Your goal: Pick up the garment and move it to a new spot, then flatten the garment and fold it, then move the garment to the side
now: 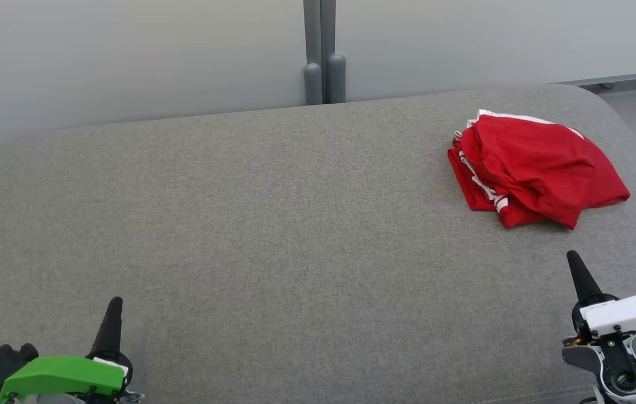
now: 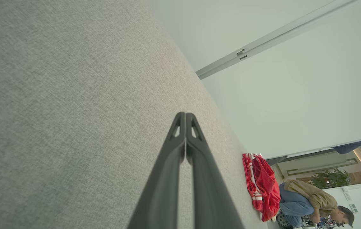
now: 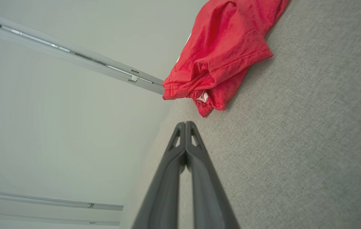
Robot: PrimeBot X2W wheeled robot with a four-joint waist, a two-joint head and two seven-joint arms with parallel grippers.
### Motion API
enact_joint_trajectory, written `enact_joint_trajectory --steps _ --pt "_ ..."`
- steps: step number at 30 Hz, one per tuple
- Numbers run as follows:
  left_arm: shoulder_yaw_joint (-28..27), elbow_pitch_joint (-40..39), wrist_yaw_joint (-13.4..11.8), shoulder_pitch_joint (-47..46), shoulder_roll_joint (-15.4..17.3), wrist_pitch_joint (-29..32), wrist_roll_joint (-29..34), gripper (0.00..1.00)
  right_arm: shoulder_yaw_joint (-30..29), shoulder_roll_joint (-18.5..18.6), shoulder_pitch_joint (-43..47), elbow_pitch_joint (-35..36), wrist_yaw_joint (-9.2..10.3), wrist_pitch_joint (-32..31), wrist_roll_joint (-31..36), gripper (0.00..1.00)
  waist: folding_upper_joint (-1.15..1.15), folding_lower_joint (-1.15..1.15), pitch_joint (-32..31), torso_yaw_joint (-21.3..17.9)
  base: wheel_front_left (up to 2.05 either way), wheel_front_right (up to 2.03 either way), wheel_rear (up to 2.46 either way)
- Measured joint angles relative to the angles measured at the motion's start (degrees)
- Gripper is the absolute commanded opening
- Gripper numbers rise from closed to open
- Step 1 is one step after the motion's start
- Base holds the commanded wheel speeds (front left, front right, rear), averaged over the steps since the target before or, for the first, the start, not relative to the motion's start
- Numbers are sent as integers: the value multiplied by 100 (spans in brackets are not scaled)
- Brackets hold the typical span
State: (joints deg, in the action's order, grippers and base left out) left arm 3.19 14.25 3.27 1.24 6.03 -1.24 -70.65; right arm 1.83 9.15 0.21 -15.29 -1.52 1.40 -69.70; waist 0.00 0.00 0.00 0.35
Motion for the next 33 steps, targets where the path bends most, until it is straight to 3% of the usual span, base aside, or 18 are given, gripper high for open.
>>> enact_joint_trajectory --steps 33 --pt "-613 164 319 -371 -314 622 -1923 0 -761 -568 -320 -56 -456 -623 -2036 0 0 0 14 -32 0 0 0"
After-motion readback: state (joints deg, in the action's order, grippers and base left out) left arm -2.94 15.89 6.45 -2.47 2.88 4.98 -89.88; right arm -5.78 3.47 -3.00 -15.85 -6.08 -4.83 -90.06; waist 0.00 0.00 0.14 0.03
